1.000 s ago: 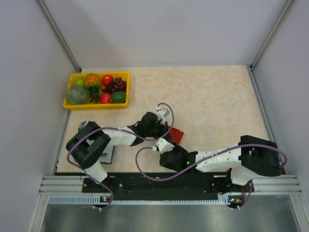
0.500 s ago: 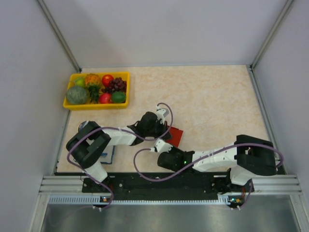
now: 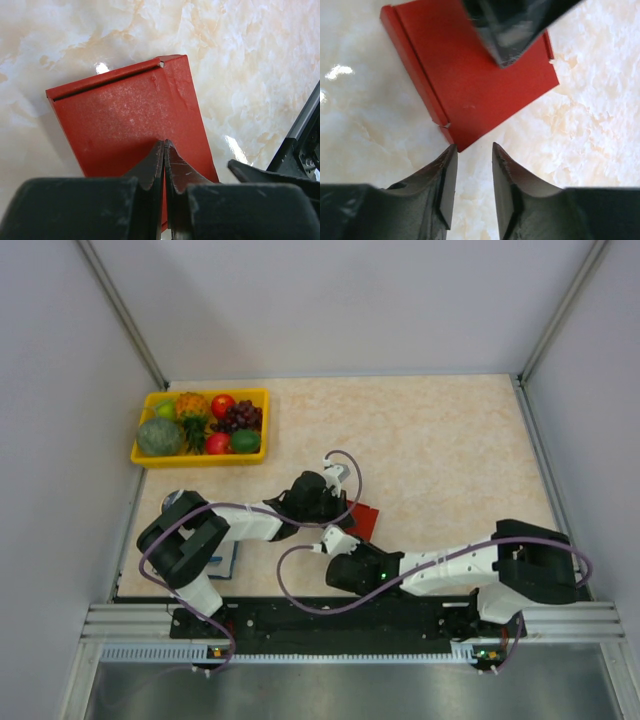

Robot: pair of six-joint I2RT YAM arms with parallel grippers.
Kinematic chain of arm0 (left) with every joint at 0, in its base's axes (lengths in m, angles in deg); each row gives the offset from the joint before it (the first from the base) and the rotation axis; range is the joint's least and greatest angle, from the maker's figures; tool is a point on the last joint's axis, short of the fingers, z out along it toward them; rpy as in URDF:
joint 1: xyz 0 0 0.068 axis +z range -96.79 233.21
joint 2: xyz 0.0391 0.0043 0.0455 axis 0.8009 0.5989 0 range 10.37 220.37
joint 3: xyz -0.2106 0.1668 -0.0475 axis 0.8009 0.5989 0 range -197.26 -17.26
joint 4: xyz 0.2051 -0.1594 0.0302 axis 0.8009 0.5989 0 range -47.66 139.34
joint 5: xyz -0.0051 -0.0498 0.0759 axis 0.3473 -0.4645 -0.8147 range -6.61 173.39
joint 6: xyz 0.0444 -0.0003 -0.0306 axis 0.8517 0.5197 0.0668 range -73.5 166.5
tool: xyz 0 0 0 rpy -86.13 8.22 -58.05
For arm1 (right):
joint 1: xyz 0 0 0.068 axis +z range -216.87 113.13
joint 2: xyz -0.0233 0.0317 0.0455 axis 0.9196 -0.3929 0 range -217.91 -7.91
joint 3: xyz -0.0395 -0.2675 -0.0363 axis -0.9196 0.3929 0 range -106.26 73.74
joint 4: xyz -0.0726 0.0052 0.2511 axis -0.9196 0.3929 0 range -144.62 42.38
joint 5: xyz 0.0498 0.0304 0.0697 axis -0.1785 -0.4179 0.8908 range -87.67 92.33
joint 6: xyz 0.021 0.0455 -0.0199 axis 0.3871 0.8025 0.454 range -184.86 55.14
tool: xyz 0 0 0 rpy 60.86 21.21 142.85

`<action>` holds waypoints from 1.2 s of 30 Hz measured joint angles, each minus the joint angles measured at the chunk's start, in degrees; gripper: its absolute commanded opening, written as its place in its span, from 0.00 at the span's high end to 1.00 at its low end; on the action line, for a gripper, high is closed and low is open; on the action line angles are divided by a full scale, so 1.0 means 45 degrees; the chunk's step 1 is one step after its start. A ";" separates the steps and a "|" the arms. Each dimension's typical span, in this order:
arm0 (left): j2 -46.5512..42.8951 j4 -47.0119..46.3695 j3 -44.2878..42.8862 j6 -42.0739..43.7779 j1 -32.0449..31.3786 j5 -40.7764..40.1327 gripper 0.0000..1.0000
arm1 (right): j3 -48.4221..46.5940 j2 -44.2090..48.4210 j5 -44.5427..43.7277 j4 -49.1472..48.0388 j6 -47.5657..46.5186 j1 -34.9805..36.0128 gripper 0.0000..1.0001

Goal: Fold the paper box

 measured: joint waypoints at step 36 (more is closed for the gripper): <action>-0.1088 0.1054 0.0432 0.0364 -0.0015 0.0296 0.57 | 0.1957 0.7281 1.0380 -0.0529 0.4721 -1.0030 0.53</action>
